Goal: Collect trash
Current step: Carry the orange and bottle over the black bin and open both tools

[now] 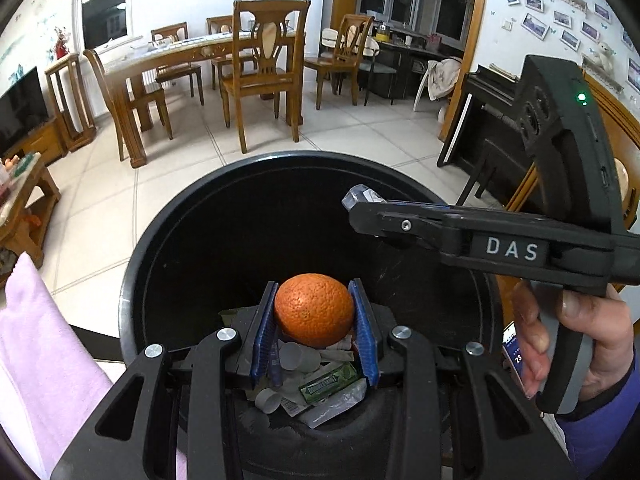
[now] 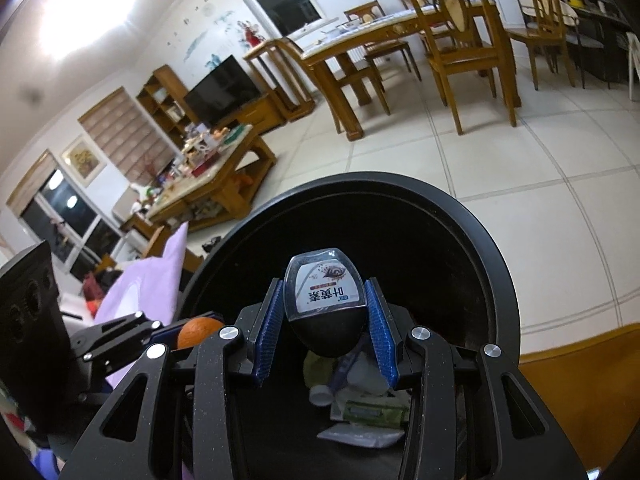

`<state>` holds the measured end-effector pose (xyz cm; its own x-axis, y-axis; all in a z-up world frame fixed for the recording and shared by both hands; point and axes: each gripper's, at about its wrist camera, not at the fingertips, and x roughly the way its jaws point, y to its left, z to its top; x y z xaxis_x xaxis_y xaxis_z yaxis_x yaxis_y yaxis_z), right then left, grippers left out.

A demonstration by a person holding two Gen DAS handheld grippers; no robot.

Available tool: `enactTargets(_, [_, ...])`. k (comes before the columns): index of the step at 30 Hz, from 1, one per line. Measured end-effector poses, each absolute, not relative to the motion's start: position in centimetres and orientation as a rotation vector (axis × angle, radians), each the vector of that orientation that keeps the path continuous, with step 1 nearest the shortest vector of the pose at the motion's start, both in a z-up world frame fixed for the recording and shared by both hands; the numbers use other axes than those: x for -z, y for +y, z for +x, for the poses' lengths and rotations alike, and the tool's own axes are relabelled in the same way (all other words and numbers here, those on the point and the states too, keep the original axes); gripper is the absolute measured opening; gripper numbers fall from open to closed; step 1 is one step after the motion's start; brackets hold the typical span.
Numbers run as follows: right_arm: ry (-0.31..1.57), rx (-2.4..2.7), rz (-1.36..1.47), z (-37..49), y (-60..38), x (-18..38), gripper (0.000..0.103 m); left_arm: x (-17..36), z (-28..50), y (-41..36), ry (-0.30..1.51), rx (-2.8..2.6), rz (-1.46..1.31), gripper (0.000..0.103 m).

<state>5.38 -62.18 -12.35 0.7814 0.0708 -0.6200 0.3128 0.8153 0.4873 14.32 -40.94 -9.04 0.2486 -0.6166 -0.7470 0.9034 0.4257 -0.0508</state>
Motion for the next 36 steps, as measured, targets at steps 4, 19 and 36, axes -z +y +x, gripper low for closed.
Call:
enactTargets(4, [0.679, 0.142, 0.623, 5.9, -62.0, 12.6, 0.041, 9.3, 14.4, -41.5, 0.795, 1.081, 0.441, 0.035])
enactTargets(19, [0.683, 0.145, 0.622, 6.1, -62.3, 13.4, 0.041, 9.7, 14.2, -42.9, 0.817, 1.068, 0.48, 0.036])
enactTargets(36, [0.675, 0.133, 0.595, 5.8, -59.8, 13.0, 0.06, 9.3, 12.7, -42.9, 0.76, 1.036, 0.533, 0.089])
